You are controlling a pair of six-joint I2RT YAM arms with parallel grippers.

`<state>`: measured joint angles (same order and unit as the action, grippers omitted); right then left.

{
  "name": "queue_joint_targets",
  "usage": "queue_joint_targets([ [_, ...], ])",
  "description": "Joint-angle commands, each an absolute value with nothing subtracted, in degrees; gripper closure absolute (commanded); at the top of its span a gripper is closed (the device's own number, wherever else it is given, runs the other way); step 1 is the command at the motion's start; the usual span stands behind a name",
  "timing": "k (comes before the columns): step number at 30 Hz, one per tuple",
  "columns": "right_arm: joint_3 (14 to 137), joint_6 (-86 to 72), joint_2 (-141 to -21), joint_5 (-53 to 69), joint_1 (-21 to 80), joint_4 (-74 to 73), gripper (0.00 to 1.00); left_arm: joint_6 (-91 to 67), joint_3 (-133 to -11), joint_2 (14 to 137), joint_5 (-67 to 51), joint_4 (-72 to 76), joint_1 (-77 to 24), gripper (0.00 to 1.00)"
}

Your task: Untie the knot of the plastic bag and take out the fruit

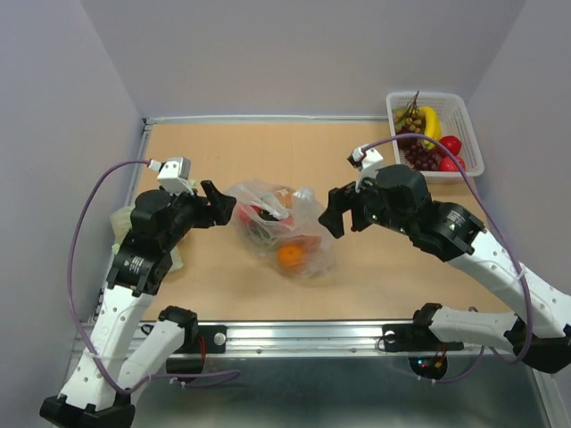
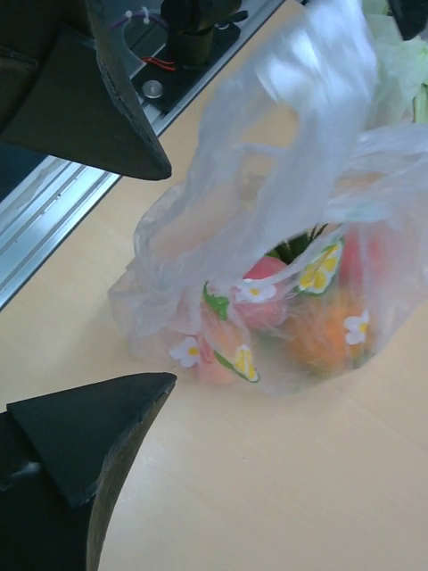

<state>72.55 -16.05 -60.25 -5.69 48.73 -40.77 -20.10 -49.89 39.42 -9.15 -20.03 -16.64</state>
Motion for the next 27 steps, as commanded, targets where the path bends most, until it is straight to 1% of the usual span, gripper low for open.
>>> queue_joint_targets([
  [1, 81.7, -10.5, -64.1, -4.9, 48.6, -44.6, 0.06, -9.1, -55.0, 42.3, -13.5, -20.4, -20.3, 0.11],
  [2, 82.5, -10.0, -64.7, -3.2, 48.7, -44.6, 0.06, -8.3, -55.7, 43.1, -13.3, -20.3, -21.8, 0.11],
  [4, 83.8, -9.4, -67.0, -1.0, 48.7, -44.6, 0.05, -6.9, -57.6, 45.2, -10.2, -20.1, -28.2, 0.11],
  [5, 84.3, -8.9, -68.3, 2.3, 48.6, -44.6, 0.05, -5.4, -58.3, 47.3, -6.8, -20.0, -30.6, 0.11],
  [7, 84.5, -7.9, -69.4, 8.0, 48.7, -44.6, 0.06, -3.5, -60.3, 50.8, -4.2, -20.3, -37.0, 0.11],
  [10, 83.7, -7.3, -71.2, 11.3, 48.7, -44.5, 0.05, -0.3, -62.0, 53.7, -0.4, -20.4, -41.6, 0.11],
  [14, 81.2, -6.5, -72.6, 9.5, 48.7, -43.6, 0.02, 2.8, -62.9, 57.0, 5.4, -21.2, -43.0, 0.11],
  [18, 79.1, -6.6, -73.7, 6.6, 48.7, -38.7, 0.02, 2.0, -61.0, 57.2, 8.4, -19.2, -43.0, 0.11],
  [21, 75.1, -7.2, -74.6, 5.0, 48.7, -34.6, 0.11, -1.4, -58.4, 57.2, 11.0, -17.8, -43.0, 0.11],
  [22, 73.9, -7.2, -74.8, 5.1, 48.7, -33.5, 0.2, -3.2, -56.8, 57.0, 11.7, -17.7, -43.0, 0.11],
  [23, 72.7, -7.6, -75.0, 6.0, 48.6, -32.6, 0.26, -3.9, -56.1, 56.9, 12.1, -17.3, -43.0, 0.11],
  [24, 71.2, -7.9, -75.2, 6.8, 48.7, -31.0, 0.33, -4.8, -54.8, 56.8, 12.8, -17.0, -43.0, 0.11],
  [25, 68.5, -8.3, -75.1, 9.4, 48.6, -30.2, 0.5, -5.9, -54.1, 56.6, 13.2, -16.6, -43.0, 0.11],
  [27, 65.3, -9.0, -74.0, 11.7, 48.8, -28.0, 0.72, -7.9, -52.2, 56.3, 13.4, -15.7, -43.0, 0.11],
])
